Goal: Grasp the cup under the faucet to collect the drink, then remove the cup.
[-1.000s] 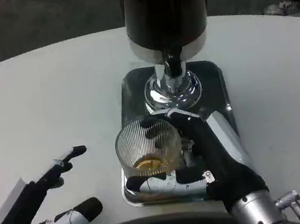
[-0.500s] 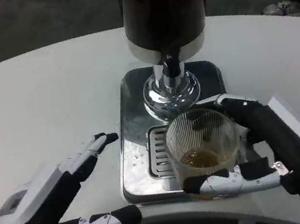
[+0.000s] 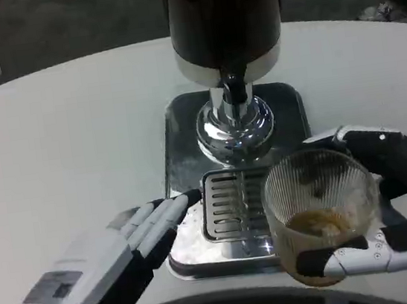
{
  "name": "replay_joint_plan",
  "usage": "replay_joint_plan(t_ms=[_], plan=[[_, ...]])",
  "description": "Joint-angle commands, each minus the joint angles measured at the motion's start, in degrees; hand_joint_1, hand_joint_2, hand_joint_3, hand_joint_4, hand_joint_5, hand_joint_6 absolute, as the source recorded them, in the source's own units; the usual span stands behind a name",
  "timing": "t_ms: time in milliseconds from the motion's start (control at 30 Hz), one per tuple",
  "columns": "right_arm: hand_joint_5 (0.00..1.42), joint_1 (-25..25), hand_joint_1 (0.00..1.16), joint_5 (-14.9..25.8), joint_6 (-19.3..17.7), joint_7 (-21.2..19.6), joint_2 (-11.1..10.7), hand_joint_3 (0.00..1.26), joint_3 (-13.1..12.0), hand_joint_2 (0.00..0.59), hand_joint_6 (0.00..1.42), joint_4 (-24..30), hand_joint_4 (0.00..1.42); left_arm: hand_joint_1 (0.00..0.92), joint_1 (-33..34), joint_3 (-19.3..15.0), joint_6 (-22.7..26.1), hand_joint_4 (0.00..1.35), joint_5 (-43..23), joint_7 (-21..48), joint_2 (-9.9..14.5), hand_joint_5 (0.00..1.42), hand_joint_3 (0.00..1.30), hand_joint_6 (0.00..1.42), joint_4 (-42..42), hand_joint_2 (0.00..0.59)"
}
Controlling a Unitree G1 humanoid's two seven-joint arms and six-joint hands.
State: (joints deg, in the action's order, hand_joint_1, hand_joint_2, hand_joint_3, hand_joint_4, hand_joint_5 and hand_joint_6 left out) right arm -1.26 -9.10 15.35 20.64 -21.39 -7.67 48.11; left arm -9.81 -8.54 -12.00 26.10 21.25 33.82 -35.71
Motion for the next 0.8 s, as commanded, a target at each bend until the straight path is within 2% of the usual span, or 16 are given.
replay_joint_plan(t_ms=[33, 267, 800], plan=[[1.41, -2.16, 1.00, 2.86, 0.44, 1.06, -0.93, 1.06, -2.12, 0.099, 1.42, 5.06, 1.27, 0.000, -2.49, -1.12, 0.22, 0.00, 1.46, 0.41, 0.10, 0.00, 0.00, 0.00, -2.60, 0.040], [1.41, -3.81, 1.00, 3.90, 2.15, 1.03, -1.25, 1.06, -1.65, 0.093, 1.42, 7.75, 1.27, 0.000, -3.03, -1.69, 0.50, 0.00, 2.48, 0.81, 0.29, 0.00, 0.00, 0.00, -3.20, 0.043], [1.40, -7.56, 1.00, 3.28, 1.76, 0.11, -0.52, 1.06, 0.05, 0.094, 1.42, 10.20, 1.27, 0.000, -2.83, -2.81, 1.17, 0.00, 1.70, 2.12, 0.90, 0.00, 0.00, 0.00, -2.64, 0.044]])
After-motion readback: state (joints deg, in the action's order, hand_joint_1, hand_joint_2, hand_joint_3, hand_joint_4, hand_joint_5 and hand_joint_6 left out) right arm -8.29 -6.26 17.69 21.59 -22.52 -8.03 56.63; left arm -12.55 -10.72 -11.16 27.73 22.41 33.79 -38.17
